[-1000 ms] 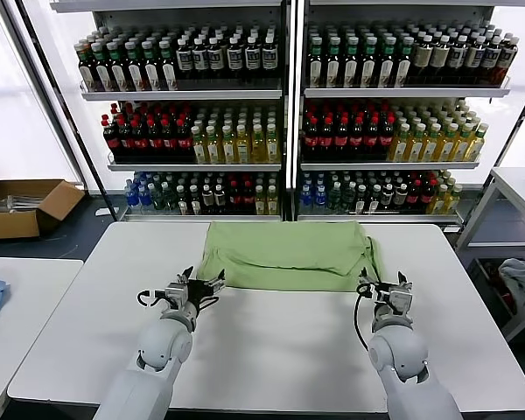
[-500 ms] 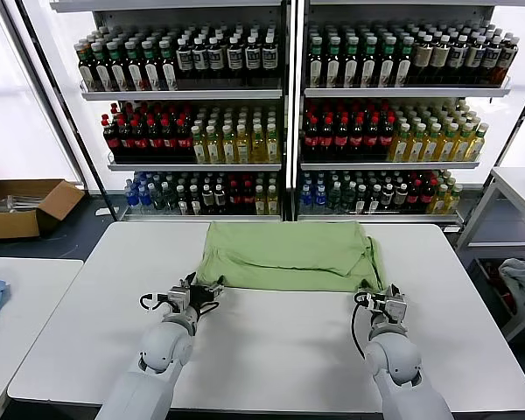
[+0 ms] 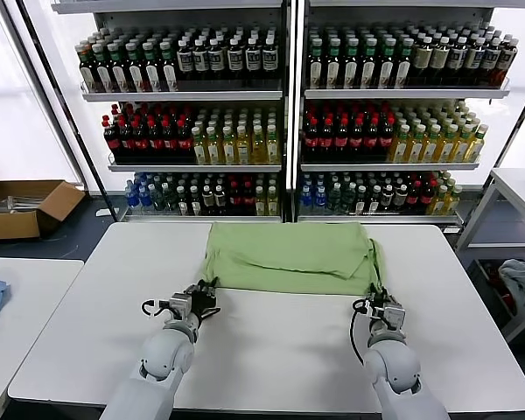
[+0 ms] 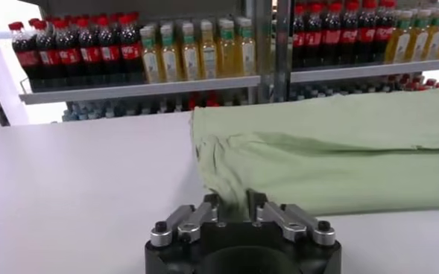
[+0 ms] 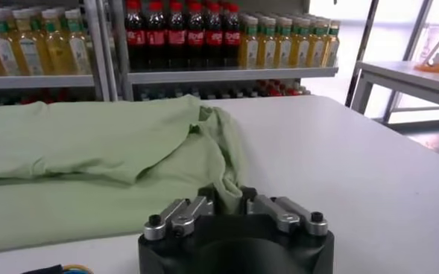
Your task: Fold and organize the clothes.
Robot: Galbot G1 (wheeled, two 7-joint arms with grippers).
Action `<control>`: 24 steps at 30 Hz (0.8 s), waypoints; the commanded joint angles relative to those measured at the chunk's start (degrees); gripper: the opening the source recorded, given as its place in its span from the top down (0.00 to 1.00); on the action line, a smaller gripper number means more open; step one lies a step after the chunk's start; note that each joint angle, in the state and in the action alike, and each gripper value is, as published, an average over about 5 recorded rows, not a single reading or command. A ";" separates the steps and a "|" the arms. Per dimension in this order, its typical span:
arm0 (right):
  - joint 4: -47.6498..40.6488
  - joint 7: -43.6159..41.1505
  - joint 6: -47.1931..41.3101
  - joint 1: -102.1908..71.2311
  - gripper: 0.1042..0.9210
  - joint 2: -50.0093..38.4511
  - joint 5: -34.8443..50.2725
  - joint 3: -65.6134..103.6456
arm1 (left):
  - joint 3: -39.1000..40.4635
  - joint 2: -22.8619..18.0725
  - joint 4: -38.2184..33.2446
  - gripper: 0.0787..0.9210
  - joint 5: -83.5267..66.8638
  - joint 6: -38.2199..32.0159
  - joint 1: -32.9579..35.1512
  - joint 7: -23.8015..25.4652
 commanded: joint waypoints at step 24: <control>27.36 6.38 -3.27 -26.68 0.97 0.96 -4.79 2.00 | -4.87 7.64 -33.44 0.99 2.08 -2.17 33.34 -3.42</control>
